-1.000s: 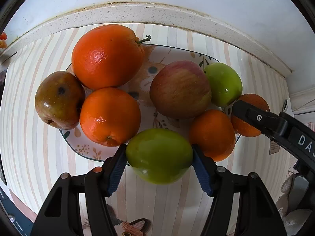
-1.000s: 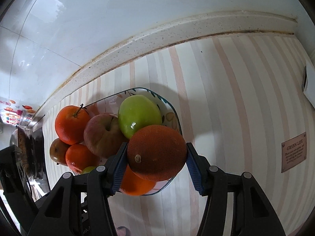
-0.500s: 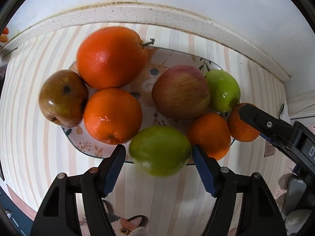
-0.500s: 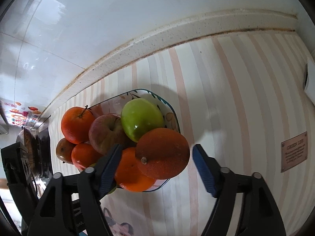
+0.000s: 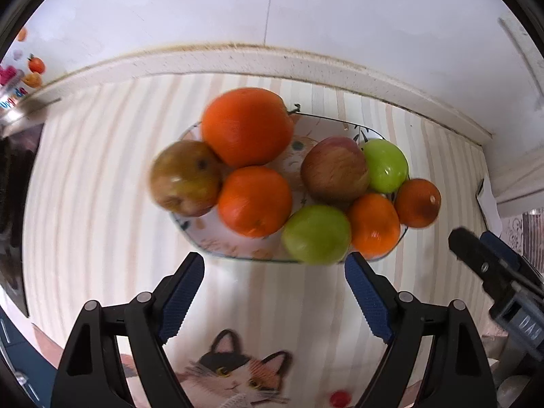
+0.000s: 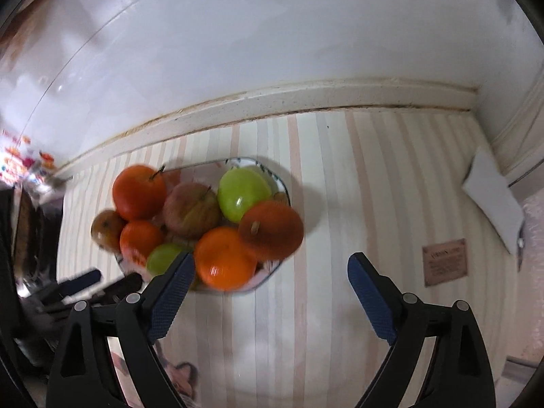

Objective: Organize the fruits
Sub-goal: 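Release the green apple and tangerine onto the plate with both grippers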

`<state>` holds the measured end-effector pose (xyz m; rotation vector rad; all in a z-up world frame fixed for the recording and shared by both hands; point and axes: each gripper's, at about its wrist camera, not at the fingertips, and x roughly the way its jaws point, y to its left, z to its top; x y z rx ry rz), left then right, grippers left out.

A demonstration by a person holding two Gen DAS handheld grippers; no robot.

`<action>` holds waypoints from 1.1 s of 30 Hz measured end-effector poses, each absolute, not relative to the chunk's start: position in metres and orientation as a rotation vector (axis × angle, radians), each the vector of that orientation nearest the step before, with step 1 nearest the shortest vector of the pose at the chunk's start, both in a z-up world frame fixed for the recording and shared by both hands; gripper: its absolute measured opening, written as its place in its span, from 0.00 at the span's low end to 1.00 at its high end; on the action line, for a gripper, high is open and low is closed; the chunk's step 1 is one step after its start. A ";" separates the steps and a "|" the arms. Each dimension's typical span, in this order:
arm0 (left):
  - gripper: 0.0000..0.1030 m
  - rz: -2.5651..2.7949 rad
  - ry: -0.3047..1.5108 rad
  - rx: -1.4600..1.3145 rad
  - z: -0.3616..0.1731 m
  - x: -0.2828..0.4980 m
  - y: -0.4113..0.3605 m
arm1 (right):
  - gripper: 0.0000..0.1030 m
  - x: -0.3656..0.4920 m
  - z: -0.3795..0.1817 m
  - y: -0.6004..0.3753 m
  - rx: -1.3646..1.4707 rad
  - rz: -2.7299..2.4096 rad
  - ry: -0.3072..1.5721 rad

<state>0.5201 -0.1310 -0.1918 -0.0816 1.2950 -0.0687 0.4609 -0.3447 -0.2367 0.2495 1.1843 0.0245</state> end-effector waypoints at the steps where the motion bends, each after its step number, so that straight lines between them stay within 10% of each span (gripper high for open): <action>1: 0.82 -0.069 1.286 -0.073 -0.187 0.514 -0.130 | 0.91 0.455 -0.235 -0.341 0.246 0.026 1.184; 33: 0.82 -0.114 0.973 0.024 -0.055 0.328 -0.105 | 0.91 0.268 -0.065 -0.286 0.178 -0.025 0.889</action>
